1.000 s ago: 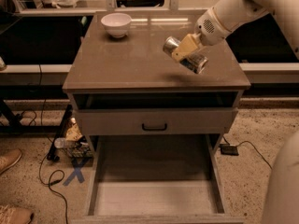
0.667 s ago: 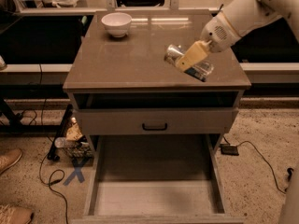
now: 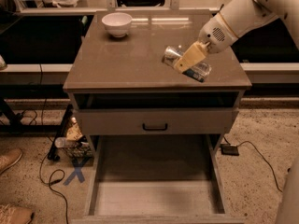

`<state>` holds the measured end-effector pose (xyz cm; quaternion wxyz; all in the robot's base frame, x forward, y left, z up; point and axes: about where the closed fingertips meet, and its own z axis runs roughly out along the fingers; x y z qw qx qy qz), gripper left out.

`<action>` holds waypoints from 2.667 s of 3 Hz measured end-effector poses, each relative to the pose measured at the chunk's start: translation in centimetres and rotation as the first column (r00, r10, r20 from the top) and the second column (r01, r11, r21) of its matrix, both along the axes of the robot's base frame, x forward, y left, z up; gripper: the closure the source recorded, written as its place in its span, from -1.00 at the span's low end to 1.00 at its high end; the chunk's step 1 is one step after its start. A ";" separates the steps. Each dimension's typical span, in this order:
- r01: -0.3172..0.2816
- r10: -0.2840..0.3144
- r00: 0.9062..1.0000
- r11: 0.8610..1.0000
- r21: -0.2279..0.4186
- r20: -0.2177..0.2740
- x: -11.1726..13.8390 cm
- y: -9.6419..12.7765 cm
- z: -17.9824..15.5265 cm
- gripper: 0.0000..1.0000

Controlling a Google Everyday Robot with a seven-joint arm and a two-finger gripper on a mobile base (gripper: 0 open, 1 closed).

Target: Place redbull can into middle drawer

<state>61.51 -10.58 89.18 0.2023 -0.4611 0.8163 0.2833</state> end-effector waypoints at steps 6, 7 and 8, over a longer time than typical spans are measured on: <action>-0.322 0.318 0.945 0.946 0.046 0.080 -10.5 -2.9 -14.9 1.00; -0.316 0.309 0.945 0.947 0.061 0.105 -12.4 -2.6 -19.5 1.00; -0.298 0.279 0.950 0.945 0.136 0.141 -14.6 -2.1 -26.2 1.00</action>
Offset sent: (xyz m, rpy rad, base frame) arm -0.0997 -0.0396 -0.0861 0.0203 -0.0510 0.4496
